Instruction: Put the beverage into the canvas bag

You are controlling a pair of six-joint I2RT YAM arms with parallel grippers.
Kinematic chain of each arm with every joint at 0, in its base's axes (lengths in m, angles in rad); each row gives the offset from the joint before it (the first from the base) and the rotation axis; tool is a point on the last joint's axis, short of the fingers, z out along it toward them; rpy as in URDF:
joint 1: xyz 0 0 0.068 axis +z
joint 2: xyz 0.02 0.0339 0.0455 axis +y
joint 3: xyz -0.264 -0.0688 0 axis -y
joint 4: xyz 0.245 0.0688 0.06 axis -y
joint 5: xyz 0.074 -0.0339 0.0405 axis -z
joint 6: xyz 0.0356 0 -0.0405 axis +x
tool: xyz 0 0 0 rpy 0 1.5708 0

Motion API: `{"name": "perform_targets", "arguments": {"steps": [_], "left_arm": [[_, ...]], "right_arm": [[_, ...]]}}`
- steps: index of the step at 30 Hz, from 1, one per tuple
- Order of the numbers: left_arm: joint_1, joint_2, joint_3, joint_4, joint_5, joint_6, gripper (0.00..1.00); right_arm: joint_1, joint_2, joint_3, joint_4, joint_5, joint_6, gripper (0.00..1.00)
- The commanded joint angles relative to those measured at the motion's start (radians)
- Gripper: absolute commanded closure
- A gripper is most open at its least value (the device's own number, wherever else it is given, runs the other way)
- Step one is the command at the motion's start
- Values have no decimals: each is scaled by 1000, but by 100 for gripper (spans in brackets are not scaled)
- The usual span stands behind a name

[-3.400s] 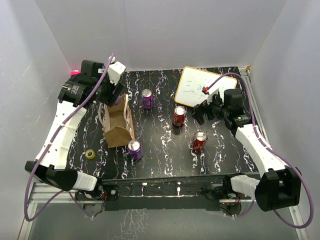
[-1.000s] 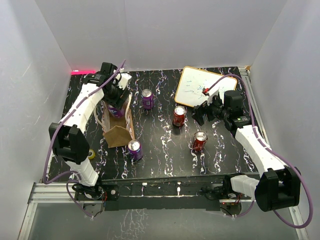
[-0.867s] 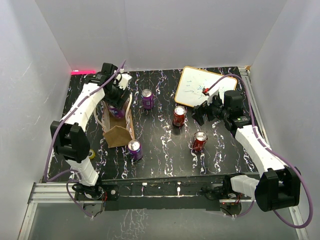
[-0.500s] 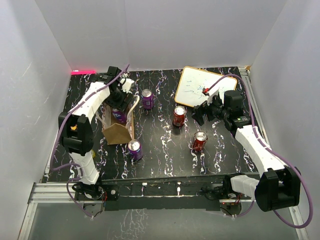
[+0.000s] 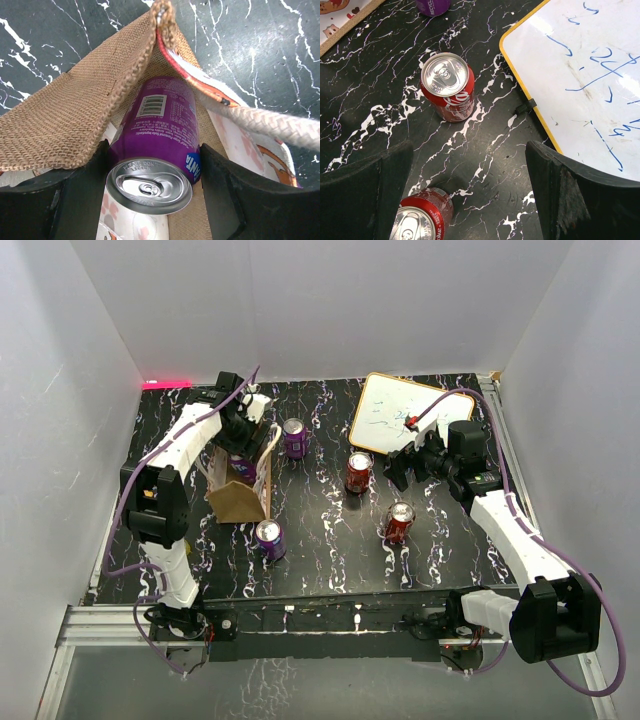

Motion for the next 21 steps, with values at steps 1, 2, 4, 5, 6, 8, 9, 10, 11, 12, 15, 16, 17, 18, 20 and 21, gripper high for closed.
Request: {"name": "perform_targets", "arguments": {"steps": [1,2,4,5,6,8,9,10,11,12,15,16,17,18,20,21], "left_arm": [[1,-27,35,33,63,-26,69],[2,-27,34,35,74,-28,67],[2,-22,31,33,94,-32,61],[2,-19,29,31,104,-33,59],[1,-17,27,31,111,-33,58],[2,-13,23,33,127,-34,56],[2,-12,20,36,130,-33,55],[2,-10,17,37,136,-34,53],[2,-9,15,38,138,-34,52],[1,-8,13,41,140,-35,51],[3,-8,-3,56,143,-36,41],[2,-7,-9,62,146,-36,39],[2,-7,-16,65,148,-35,38],[2,-6,-19,66,150,-34,37],[2,-4,-22,68,152,-34,31],[1,-2,-22,68,151,-33,29]], "right_arm": [[-8,-16,3,53,-15,7,2],[-7,-16,2,54,-15,8,2],[-8,-17,0,54,-15,7,2],[-8,-17,-1,56,-16,7,2],[-8,-17,-1,56,-15,8,2],[-7,-17,-1,56,-16,7,2],[-7,-18,-1,56,-16,8,2],[-8,-19,-1,56,-16,9,2],[-9,-19,-1,56,-16,8,2],[-9,-19,-1,55,-18,8,2],[-9,-18,-1,54,-17,9,2],[-9,-18,0,54,-18,8,2],[-10,-19,0,54,-18,8,2],[-9,-20,0,55,-17,8,2],[-8,-18,0,54,-16,8,2],[-10,-20,0,56,-16,9,2]]}}
